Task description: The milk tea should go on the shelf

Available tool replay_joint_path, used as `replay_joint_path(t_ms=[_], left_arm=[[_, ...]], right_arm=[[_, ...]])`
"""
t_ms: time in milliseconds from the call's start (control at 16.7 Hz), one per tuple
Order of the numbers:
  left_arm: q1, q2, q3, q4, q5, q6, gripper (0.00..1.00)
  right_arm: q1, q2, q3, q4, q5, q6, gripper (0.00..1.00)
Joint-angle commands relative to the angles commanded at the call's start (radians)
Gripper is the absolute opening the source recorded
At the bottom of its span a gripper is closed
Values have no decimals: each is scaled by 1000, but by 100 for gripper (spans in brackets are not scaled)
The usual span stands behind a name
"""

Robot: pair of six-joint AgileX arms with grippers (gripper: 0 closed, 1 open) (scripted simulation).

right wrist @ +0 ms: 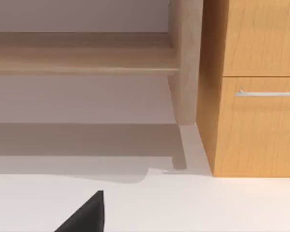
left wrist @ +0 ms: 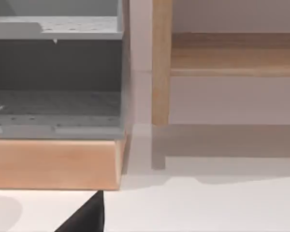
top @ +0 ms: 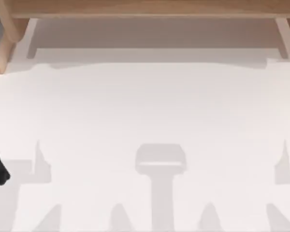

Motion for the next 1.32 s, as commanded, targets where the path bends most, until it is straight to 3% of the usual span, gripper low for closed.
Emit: replay_joint_path(t_ms=[240,540,1320], left_arm=[[12,27,9,23,14,0,100],[110,254,72,202,123,4,100],[612,1446,365,1082,653,11,100]], right_arm=[[0,0,0,0,0,0,100],[0,0,0,0,0,0,100],[0,0,0,0,0,0,100]])
